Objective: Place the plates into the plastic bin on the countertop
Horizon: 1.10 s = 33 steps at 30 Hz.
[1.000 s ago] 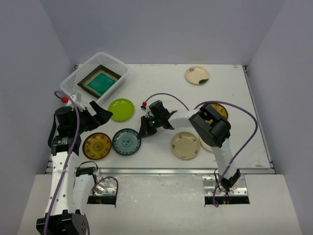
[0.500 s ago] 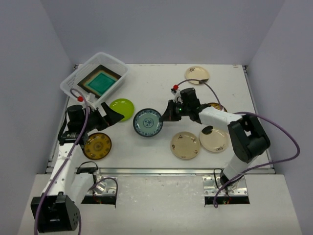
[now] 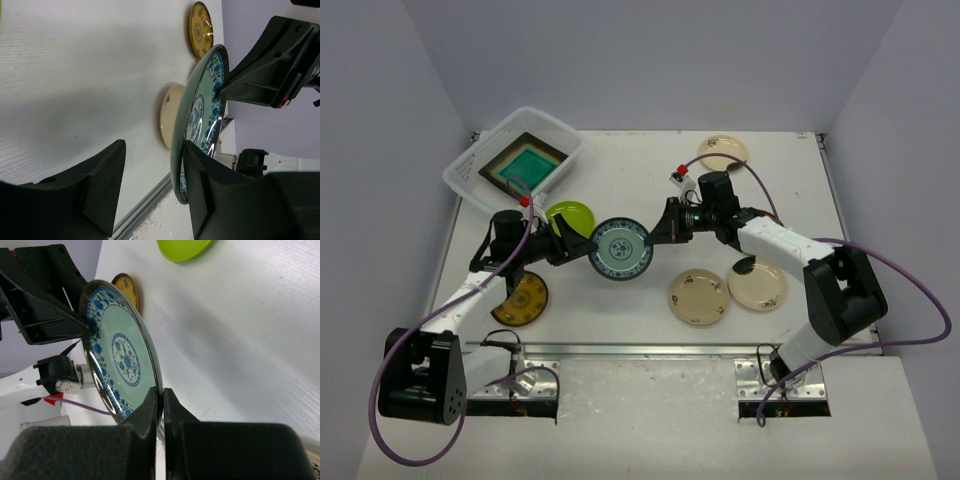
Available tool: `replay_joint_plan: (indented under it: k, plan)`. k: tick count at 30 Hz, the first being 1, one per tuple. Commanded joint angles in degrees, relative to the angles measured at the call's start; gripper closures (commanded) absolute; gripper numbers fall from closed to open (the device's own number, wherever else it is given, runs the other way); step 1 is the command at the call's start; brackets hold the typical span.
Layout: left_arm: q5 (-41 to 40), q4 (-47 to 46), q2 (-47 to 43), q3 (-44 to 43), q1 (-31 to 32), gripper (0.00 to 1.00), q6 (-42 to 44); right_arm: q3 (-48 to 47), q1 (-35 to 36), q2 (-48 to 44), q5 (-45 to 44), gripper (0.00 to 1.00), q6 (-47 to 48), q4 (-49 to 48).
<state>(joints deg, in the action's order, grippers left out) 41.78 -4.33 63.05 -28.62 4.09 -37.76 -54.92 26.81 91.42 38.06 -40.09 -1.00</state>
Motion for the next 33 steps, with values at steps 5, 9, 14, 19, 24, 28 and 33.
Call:
replay_joint_plan:
  k: [5, 9, 14, 19, 24, 28, 33]
  plan:
    - [2.77, -6.82, 1.81, -1.6, 2.33, 0.85, -0.73, -1.34, 0.0, -1.6, 4.56, 1.0, -3.67, -5.59]
    - [3.29, -9.71, 1.99, -3.16, 2.66, 1.0, -2.98, -0.38, 0.0, -1.66, 4.74, 0.97, -4.18, -6.62]
    - [-6.52, -7.81, 2.72, -8.4, 1.12, 1.0, -5.96, 1.47, -1.64, -4.44, -0.32, 0.01, -2.39, -2.83]
    - [-22.75, 4.47, 6.89, -19.85, -10.21, 1.0, -10.3, 9.92, -8.73, -12.37, -6.18, 0.01, -2.67, -1.43]
    - [-37.45, 13.36, 16.01, -33.2, -16.94, 1.0, -14.08, 13.95, -10.63, -16.85, -9.57, 0.01, 0.86, 3.67]
    - [-38.58, 16.22, 29.07, -44.1, -19.99, 1.0, -14.17, 15.54, -10.78, -18.91, -11.27, 0.01, 1.98, 6.39]
    - [-37.65, 21.68, 43.15, -60.23, -20.97, 1.0, -11.83, 17.87, -11.43, -21.28, -14.39, 0.01, -0.1, 6.8]
